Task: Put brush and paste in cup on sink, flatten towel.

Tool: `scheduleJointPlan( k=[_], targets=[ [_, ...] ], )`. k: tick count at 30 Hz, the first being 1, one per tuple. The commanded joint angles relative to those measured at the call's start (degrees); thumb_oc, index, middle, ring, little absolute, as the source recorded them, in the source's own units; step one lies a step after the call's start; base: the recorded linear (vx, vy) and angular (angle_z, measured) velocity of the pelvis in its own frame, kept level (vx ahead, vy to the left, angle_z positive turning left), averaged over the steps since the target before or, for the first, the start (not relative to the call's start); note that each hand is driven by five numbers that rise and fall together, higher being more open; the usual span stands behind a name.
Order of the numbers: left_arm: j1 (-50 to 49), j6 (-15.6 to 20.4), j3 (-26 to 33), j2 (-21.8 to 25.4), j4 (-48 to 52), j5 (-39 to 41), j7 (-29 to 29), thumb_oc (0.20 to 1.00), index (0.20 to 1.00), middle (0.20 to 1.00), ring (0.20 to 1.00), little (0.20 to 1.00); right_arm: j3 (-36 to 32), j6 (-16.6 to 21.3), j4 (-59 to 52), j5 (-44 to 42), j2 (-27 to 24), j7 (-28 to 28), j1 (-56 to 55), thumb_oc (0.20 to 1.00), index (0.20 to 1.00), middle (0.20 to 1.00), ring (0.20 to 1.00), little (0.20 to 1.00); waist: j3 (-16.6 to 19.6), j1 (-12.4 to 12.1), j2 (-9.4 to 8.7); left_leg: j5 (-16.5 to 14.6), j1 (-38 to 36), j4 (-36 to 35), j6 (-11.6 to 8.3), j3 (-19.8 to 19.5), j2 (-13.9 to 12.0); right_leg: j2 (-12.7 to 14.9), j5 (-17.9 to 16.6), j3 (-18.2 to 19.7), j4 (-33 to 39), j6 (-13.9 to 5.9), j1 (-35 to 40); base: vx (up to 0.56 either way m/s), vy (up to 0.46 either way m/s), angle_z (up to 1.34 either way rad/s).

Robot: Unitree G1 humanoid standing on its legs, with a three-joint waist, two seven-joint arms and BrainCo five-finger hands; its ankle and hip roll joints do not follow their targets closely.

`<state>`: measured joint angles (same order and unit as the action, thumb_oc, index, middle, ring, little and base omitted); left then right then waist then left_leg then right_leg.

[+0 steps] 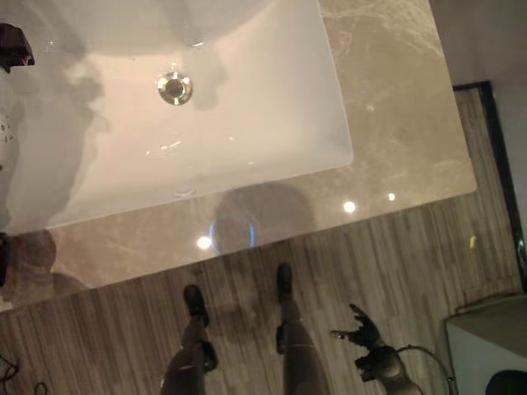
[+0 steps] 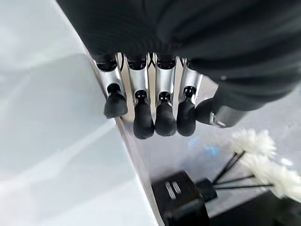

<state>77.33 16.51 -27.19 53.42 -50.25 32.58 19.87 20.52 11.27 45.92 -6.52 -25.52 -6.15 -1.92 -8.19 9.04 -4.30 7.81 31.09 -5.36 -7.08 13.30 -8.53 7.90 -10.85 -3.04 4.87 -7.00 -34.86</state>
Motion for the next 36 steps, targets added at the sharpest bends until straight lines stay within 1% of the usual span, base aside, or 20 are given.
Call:
scheduleJointPlan(
  k=[1,6,7,8,10,11,12,14,15,16,17,18,21,22,24,27,30,32,33,36],
  targets=[
    [-4.22,-1.85,1.04,-3.17,-4.27,-1.30,-0.60,0.200,0.200,0.200,0.200,0.200,-0.80,0.58,-0.19,-1.67,-3.76,-0.35,-1.00,1.000,1.000,1.000,1.000,1.000,-2.17,0.99,0.77,1.12,0.66,0.36,-0.69,-6.75,0.27,1.77,-2.16,-0.98,0.13,-5.40,1.11,0.00,0.000,0.00],
    [-16.20,-0.07,6.19,-3.31,7.87,-2.30,-0.47,0.200,0.200,0.200,0.200,0.200,-1.77,-0.13,1.66,-0.33,-3.25,-0.83,-0.95,1.000,1.000,1.000,1.000,1.000,-1.74,-0.29,1.14,0.44,-3.06,0.36,-0.66,-6.45,0.41,1.82,-1.28,-1.30,0.13,-5.00,4.89,0.01,-0.021,-0.08],
    [-23.95,1.07,9.24,-3.83,16.09,-2.43,-1.07,0.200,0.200,0.200,0.200,0.200,-2.93,-0.57,2.64,0.34,-2.66,-1.08,-1.22,1.000,1.000,1.000,1.000,1.000,-1.36,-1.16,1.38,-0.09,-5.68,0.36,-0.69,-6.52,0.47,2.03,-0.62,-1.76,0.13,-4.80,7.72,0.04,-0.041,-0.11],
    [-24.25,1.01,9.48,-3.83,16.29,-2.50,-1.03,0.200,0.200,0.200,0.200,0.200,-2.85,-0.56,2.64,0.33,-2.75,-1.08,-1.23,1.000,1.000,1.000,1.000,1.000,-1.42,-1.07,1.44,-0.11,-5.81,0.36,-0.70,-6.53,0.46,2.03,-0.59,-1.77,0.13,-4.80,7.86,0.06,-0.031,-0.12],
    [-33.20,2.22,12.71,-5.20,23.45,-2.48,-2.68,0.200,0.200,0.200,0.200,0.200,-4.35,-1.20,5.38,1.09,-1.84,-1.48,-1.23,1.000,1.000,1.000,1.000,1.000,-1.01,-1.96,1.88,-0.67,-8.91,0.36,-0.81,-6.49,0.49,2.21,0.20,-2.28,0.13,-4.60,10.93,0.08,-0.019,-0.06],
    [-41.90,3.00,16.01,-6.74,29.76,-1.95,-5.14,0.200,0.200,0.200,0.200,0.200,-5.62,-1.53,7.51,2.16,-1.40,-1.17,-1.68,1.000,1.000,1.000,1.000,1.000,-0.27,-2.57,2.35,-1.30,-12.16,0.36,-0.79,-6.40,0.46,2.57,1.02,-2.67,0.13,-4.40,14.39,0.09,-0.014,0.01],
    [-42.07,2.96,16.16,-6.73,29.88,-1.98,-5.13,0.200,0.200,0.200,0.200,0.200,-5.55,-1.53,7.51,2.16,-1.44,-1.17,-1.66,1.000,1.000,1.000,1.000,1.000,-0.21,-2.46,2.36,-1.14,-12.02,0.36,-0.77,-6.43,0.50,2.61,0.90,-2.66,0.13,-4.40,14.26,0.09,0.004,0.00],
    [-50.26,3.50,18.20,-8.74,36.78,-1.75,-8.70,0.200,0.200,0.200,0.200,0.200,-6.93,-2.08,10.67,3.10,-0.79,-1.11,-1.41,1.000,1.000,1.000,1.000,1.000,0.48,-3.13,3.04,-1.63,-15.12,0.36,-0.74,-6.25,0.62,2.83,1.68,-3.26,0.13,-4.31,17.30,0.04,0.024,0.10],
    [-56.53,4.08,20.16,-10.73,42.49,-0.11,-11.75,0.316,0.316,0.316,0.316,0.316,-7.67,-2.47,12.41,4.34,-0.20,-1.01,-1.26,1.000,1.000,1.000,1.000,1.000,1.57,-3.68,3.60,-1.90,-17.42,0.36,-0.57,-6.14,0.88,2.87,2.24,-3.46,0.13,-4.07,19.55,0.05,0.033,0.17],
    [-59.73,4.16,20.98,-11.58,45.12,1.31,-13.99,0.576,0.576,0.576,0.576,0.576,-8.21,-2.58,13.55,4.83,0.03,-1.10,-1.14,1.000,1.000,1.000,1.000,1.000,2.17,-4.08,3.93,-2.03,-18.64,0.36,-0.53,-6.08,0.95,2.99,2.48,-3.71,0.13,-4.01,20.84,0.03,0.026,0.12],
    [-60.01,4.08,21.18,-11.59,45.31,1.33,-14.05,0.576,0.576,0.576,0.576,0.576,-8.11,-2.56,13.58,4.84,-0.01,-1.11,-1.16,1.000,1.000,1.000,1.000,1.000,2.08,-3.99,3.96,-2.07,-18.82,0.36,-0.54,-6.09,0.93,2.97,2.52,-3.72,0.13,-4.01,21.02,0.00,0.017,0.17],
    [-63.21,4.18,22.68,-12.73,48.67,2.75,-15.78,1.000,1.000,1.000,1.000,1.000,-8.50,-2.78,14.58,5.40,0.35,-1.11,-1.06,1.000,1.000,1.000,1.000,1.000,2.40,-4.35,4.27,-2.46,-20.02,0.36,-0.41,-6.01,0.99,3.00,2.93,-3.87,0.13,-3.90,22.24,-0.01,0.016,0.21],
    [-71.50,4.15,25.88,-14.71,55.52,2.97,-19.54,1.000,1.000,1.000,1.000,1.000,-8.99,-2.83,16.25,6.59,1.40,-0.50,-1.30,1.000,1.000,1.000,1.000,1.000,4.14,-5.18,4.59,-2.93,-22.85,0.36,0.08,-6.02,1.16,3.23,3.74,-4.44,0.13,-3.65,25.46,-0.02,0.013,0.08],
    [-73.36,3.93,25.96,-15.51,56.63,4.05,-20.91,1.000,1.000,1.000,1.000,1.000,-9.28,-2.96,16.95,6.71,1.73,-0.39,-0.93,1.000,1.000,1.000,1.000,1.000,4.69,-5.47,4.64,-3.10,-23.64,0.36,0.22,-6.06,1.25,3.26,3.97,-4.60,0.13,-3.58,26.41,-0.02,0.001,0.16],
    [-77.81,3.87,27.89,-15.53,59.24,4.78,-23.54,1.000,1.000,1.000,1.000,1.000,-9.52,-2.71,16.70,6.95,2.07,0.04,-1.47,1.000,1.000,1.000,1.000,1.000,5.70,-5.68,4.65,-3.38,-25.09,0.36,0.37,-6.01,1.36,3.43,4.46,-4.73,0.13,-3.50,28.14,-0.02,0.000,0.24],
    [-83.93,3.05,28.97,-15.70,61.93,7.73,-28.29,1.000,1.000,1.000,1.000,1.000,-9.59,-2.25,16.28,7.72,2.56,0.81,-2.47,1.000,1.000,1.000,1.000,1.000,7.05,-5.97,4.54,-3.82,-27.05,0.36,0.54,-5.71,1.47,3.37,4.88,-4.87,0.13,-3.34,30.20,0.00,0.001,0.04],
    [-87.96,2.06,28.37,-16.47,62.85,11.35,-32.68,1.000,1.000,1.000,1.000,1.000,-9.44,-1.68,15.54,8.21,2.83,1.39,-3.27,1.000,1.000,1.000,1.000,1.000,7.82,-6.19,4.33,-4.00,-28.05,0.36,0.61,-5.44,1.43,3.25,5.22,-4.93,0.13,-3.24,31.46,-0.04,-0.021,0.00],
    [-89.62,0.30,26.74,-17.72,62.10,16.17,-36.70,1.000,1.000,1.000,1.000,1.000,-9.46,-1.24,15.24,7.93,3.32,1.60,-3.79,1.000,1.000,1.000,1.000,1.000,8.31,-6.08,4.27,-4.07,-28.51,0.36,0.63,-5.14,1.37,3.04,5.24,-4.84,0.13,-3.21,31.74,-0.04,-0.030,0.00],
    [-90.34,-0.19,26.01,-17.90,61.45,17.26,-38.15,1.000,1.000,1.000,1.000,1.000,-9.41,-0.98,14.84,7.81,3.42,1.90,-4.06,1.000,1.000,1.000,1.000,1.000,8.43,-6.04,4.23,-4.09,-28.67,0.36,0.64,-4.94,1.28,2.93,5.27,-4.73,0.13,-3.19,31.76,-0.03,-0.035,-0.02],
    [-92.45,-1.76,22.48,-15.90,60.02,17.47,-41.81,1.000,1.000,1.000,1.000,1.000,-9.29,-0.31,14.18,7.35,3.55,2.67,-4.70,1.000,1.000,1.000,1.000,1.000,8.84,-5.87,4.28,-3.98,-29.16,0.36,0.61,-4.48,0.94,2.54,5.35,-4.33,0.13,-3.06,32.01,-0.03,-0.043,-0.05]
  ],
)
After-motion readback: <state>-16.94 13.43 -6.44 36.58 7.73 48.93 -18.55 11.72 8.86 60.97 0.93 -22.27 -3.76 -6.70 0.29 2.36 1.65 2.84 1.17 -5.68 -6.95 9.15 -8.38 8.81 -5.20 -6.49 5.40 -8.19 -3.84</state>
